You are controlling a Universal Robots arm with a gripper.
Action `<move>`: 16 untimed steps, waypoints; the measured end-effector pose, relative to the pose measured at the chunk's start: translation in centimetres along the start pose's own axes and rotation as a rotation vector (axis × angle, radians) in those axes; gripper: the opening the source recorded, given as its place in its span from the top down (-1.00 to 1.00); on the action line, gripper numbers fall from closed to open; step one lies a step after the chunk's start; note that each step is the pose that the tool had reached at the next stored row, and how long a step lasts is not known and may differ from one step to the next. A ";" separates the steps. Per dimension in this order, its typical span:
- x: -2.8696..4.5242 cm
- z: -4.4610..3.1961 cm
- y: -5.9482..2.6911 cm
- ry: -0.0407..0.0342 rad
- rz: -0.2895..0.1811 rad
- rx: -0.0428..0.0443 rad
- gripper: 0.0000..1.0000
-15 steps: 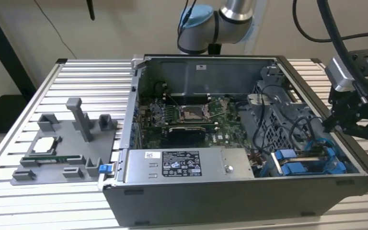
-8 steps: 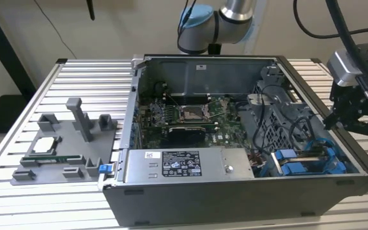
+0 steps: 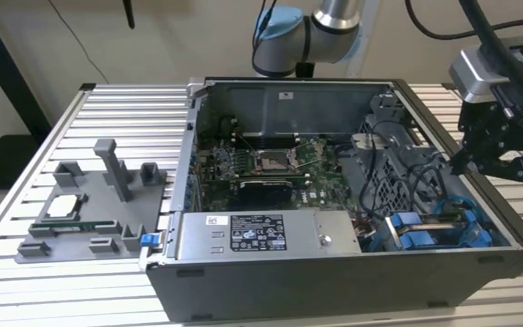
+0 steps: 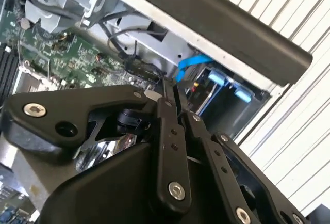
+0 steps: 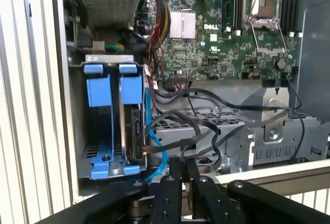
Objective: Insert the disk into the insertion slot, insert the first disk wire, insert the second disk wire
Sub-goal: 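Insert the second disk wire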
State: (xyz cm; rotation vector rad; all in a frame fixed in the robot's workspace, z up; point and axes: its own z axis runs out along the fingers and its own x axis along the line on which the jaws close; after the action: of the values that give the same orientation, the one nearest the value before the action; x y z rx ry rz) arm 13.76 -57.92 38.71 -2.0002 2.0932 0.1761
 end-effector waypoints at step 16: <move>0.18 0.27 3.56 0.1379 -0.042 -0.0020 1.00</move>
State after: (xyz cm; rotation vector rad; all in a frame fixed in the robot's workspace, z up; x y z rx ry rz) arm 10.24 -57.83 38.13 -2.1111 2.1301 0.0336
